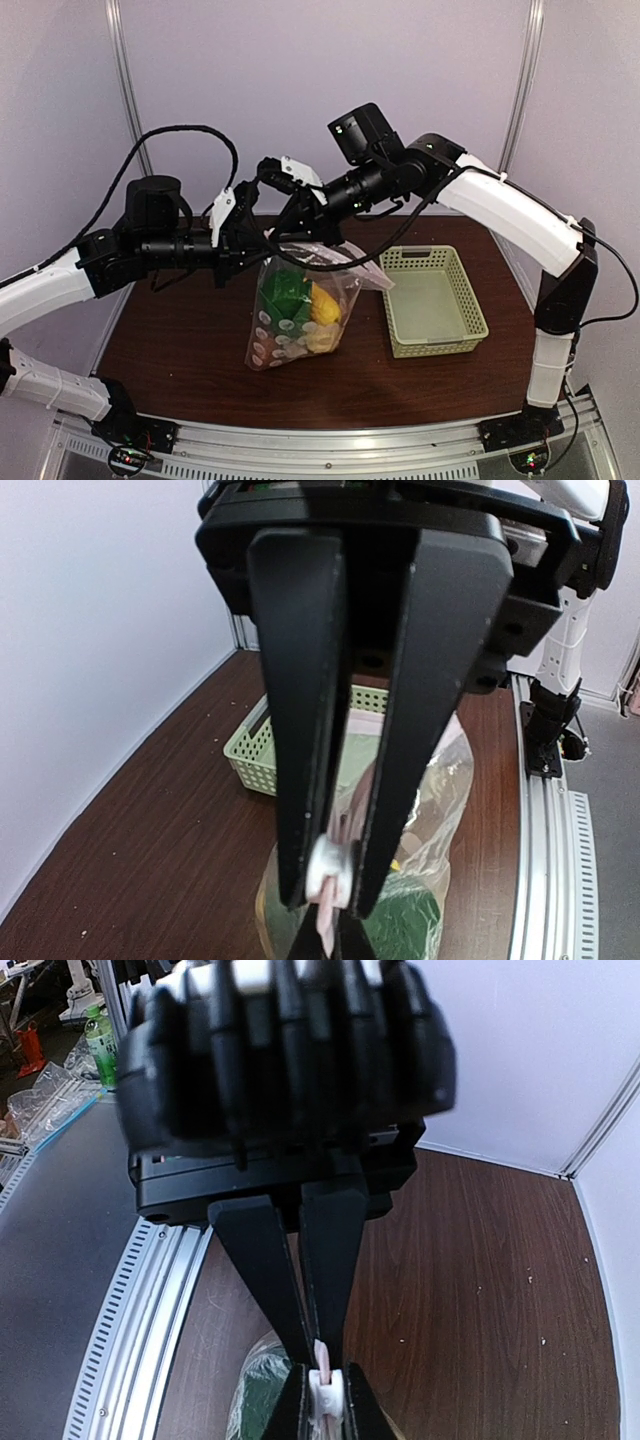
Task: Place the food in the zip-top bag and seal the zipper
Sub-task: Zip the zipper on the zipper food storage bag.
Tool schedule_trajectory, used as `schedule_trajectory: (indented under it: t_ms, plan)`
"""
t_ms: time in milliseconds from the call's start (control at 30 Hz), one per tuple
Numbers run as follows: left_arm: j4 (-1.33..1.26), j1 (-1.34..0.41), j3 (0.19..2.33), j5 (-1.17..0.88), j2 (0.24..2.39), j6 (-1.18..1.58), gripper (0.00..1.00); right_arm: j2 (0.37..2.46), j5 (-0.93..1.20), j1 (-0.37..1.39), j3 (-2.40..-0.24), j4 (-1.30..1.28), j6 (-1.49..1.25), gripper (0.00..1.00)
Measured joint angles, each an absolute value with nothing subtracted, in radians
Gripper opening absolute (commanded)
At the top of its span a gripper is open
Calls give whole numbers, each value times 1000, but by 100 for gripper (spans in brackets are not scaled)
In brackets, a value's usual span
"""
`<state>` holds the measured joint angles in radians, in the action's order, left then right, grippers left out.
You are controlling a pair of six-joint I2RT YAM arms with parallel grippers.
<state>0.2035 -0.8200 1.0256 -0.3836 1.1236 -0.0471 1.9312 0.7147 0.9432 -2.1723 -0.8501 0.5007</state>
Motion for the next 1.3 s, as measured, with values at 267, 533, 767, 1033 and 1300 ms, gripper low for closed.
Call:
schedule_trajectory:
  t_ms: [267, 533, 767, 1033, 1300]
  plan:
    - [204, -823, 1026, -325, 1118, -51, 0, 1930, 707, 943, -2172, -857, 505, 0]
    - [184, -832, 973, -261, 1054, -55, 0, 1928, 672, 943, -2166, -869, 522, 0]
    - [172, -832, 933, -202, 1025, -55, 0, 1926, 671, 908, -2132, -904, 539, 0]
    - [170, -828, 903, -173, 1008, -55, 0, 1874, 672, 855, -1997, -923, 565, 0]
    - [148, -814, 894, -173, 1008, -54, 0, 1777, 671, 789, -1878, -936, 585, 0]
